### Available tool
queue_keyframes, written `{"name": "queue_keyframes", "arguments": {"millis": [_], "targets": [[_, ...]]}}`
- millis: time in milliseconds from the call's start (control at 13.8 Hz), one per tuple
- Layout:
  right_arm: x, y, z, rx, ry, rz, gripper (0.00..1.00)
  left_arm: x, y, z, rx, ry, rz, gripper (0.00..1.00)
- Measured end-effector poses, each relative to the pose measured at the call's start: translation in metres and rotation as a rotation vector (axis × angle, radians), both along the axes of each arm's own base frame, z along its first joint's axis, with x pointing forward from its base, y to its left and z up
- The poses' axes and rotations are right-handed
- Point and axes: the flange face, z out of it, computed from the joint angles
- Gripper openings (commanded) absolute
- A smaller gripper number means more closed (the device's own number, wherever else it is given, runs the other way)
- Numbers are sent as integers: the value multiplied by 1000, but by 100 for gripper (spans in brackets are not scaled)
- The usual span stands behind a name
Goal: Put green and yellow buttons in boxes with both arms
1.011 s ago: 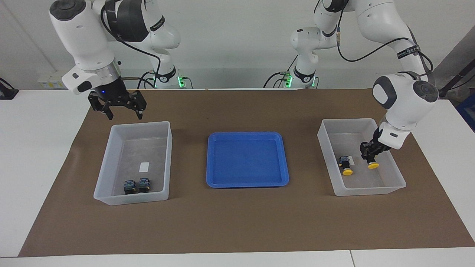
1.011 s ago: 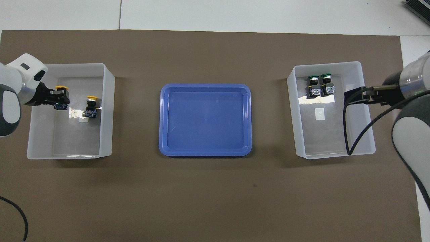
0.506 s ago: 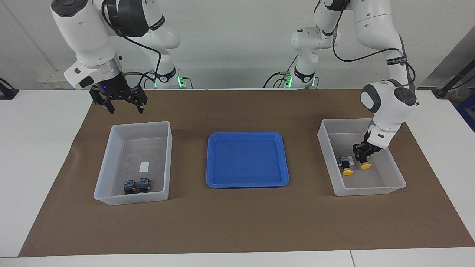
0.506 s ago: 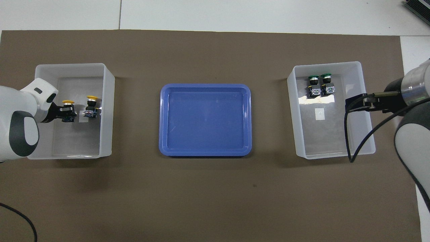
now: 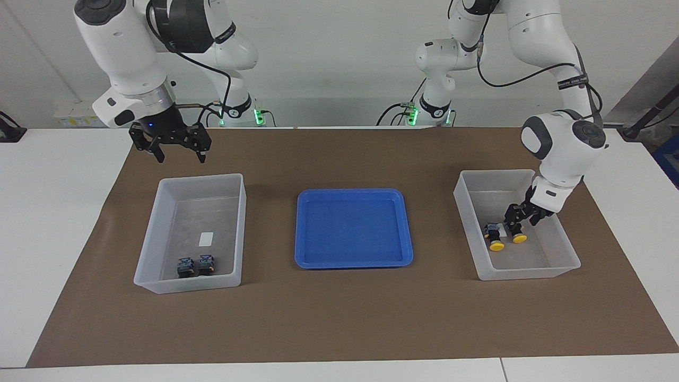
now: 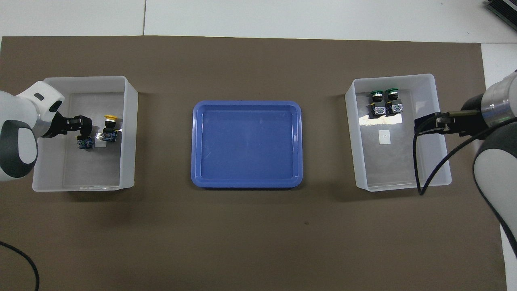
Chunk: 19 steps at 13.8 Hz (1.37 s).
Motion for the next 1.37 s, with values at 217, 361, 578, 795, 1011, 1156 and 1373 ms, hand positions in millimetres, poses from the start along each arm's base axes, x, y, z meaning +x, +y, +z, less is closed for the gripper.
{"name": "queue_keyframes", "arguments": {"millis": [217,361,578,795,1011,1156,1373], "targets": [[0,0,0,0,1,0,100,17,-19,52,-4,24,-34,74],[0,0,-1,0,2,0,100,24,-45,85,-5,43,-74,72],[0,0,-1,0,2,0,100,23,-82,131,-7,97,-129,72],[0,0,-1,0,2,0,100,19,-99,169,-7,131,-155,73],[0,0,-1,0,2,0,100,12,-100,186,-7,169,-159,73],[0,1,-1,0,2,1,100,7,-100,204,-8,185,-160,74],[0,1,-1,0,1,1,100,-1,-103,236,-8,159,-166,97]]}}
